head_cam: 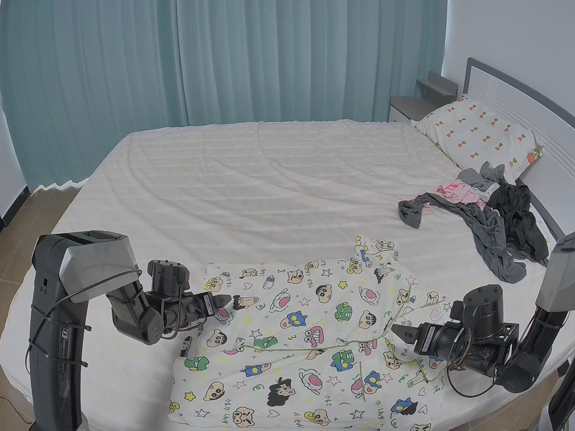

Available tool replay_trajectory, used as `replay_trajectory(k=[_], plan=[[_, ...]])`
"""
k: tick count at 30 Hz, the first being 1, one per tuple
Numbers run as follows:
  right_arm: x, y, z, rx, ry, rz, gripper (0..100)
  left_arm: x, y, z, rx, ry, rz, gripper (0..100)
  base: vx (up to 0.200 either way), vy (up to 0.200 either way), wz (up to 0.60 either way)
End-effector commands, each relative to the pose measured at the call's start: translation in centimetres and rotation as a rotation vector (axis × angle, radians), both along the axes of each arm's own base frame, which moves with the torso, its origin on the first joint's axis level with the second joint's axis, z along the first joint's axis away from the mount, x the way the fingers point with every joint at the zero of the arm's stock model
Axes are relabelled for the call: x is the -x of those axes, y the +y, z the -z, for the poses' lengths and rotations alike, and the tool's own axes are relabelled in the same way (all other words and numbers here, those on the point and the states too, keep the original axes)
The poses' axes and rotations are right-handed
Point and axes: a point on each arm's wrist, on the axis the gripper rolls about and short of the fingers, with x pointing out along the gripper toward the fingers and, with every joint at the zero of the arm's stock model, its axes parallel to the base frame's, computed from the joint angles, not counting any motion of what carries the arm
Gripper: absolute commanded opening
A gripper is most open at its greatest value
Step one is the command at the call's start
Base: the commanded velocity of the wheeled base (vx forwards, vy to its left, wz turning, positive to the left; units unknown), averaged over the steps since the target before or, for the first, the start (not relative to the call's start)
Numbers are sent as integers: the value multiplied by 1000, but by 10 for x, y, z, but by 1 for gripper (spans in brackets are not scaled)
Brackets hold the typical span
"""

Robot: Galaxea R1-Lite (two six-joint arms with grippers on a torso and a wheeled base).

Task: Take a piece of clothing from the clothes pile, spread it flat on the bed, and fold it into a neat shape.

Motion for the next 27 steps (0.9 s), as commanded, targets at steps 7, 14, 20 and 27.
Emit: replay_trajectory(k=[7, 14, 20, 27], plan=[[0, 0, 1, 6, 2, 5, 100, 2, -4, -30, 3, -67, 9, 100, 0, 0, 0], [0, 0, 1, 16, -1, 15, 100, 3, -9, -30, 4, -65, 21, 100, 0, 0, 0], [1, 1, 1, 15, -2, 10, 100, 3, -10, -7, -11, -14, 29, 100, 0, 0, 0], [1, 2, 1, 13, -4, 6, 100, 4, -10, -3, -39, 17, 46, 100, 0, 0, 0]])
